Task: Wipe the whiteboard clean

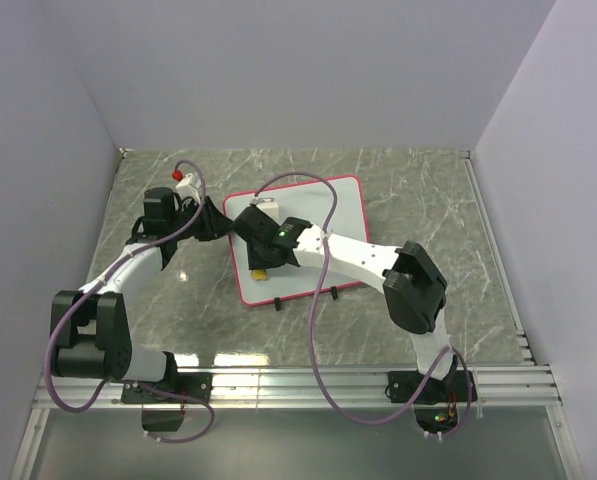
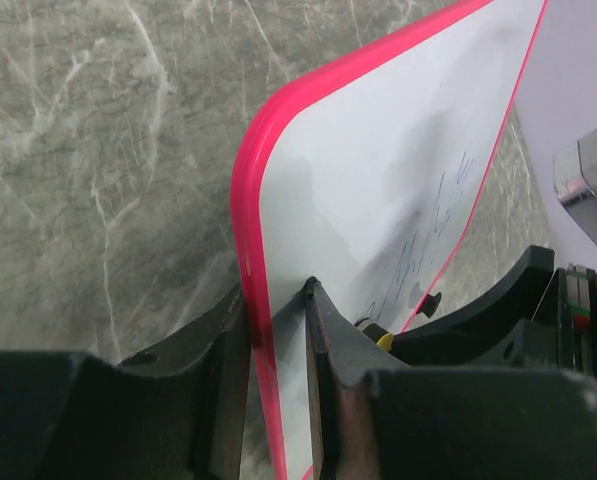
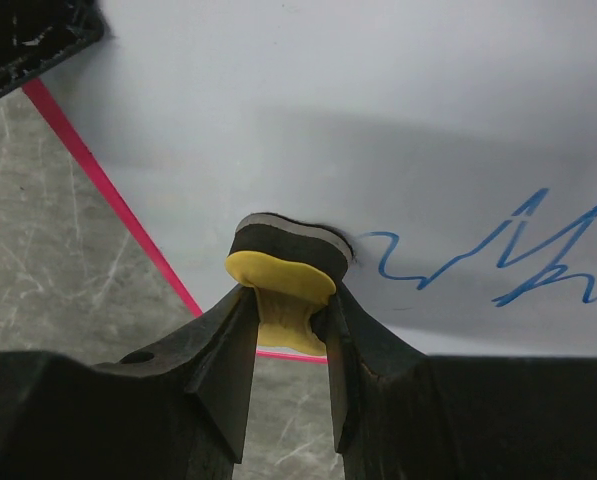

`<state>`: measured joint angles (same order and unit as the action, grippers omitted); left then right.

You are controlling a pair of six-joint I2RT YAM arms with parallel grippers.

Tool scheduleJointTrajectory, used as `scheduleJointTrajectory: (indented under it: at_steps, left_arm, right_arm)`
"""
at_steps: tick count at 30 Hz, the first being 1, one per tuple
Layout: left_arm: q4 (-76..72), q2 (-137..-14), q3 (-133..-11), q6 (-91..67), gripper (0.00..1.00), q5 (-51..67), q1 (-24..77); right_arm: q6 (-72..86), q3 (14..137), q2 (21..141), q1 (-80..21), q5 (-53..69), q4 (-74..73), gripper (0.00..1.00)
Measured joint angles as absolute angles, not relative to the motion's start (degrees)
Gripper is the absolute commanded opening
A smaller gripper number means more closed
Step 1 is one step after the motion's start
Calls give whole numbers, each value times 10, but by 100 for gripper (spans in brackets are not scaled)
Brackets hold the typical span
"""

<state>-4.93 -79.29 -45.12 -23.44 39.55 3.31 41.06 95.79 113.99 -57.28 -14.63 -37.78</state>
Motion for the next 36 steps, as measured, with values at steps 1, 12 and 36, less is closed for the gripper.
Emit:
scheduleJointTrajectory:
  at_steps: [1, 12, 36]
  left_arm:
    - [-46, -791, -451, -234, 0, 394, 33]
    - [-23, -790, -461, -223, 0, 385, 37]
    - [57, -766, -468, -206, 0, 384, 48]
  right_arm:
    - [413, 958, 1141, -576, -150, -373, 0]
    - [446, 895, 1112, -566, -153, -317, 0]
    - [470, 559, 906, -269, -137, -186, 0]
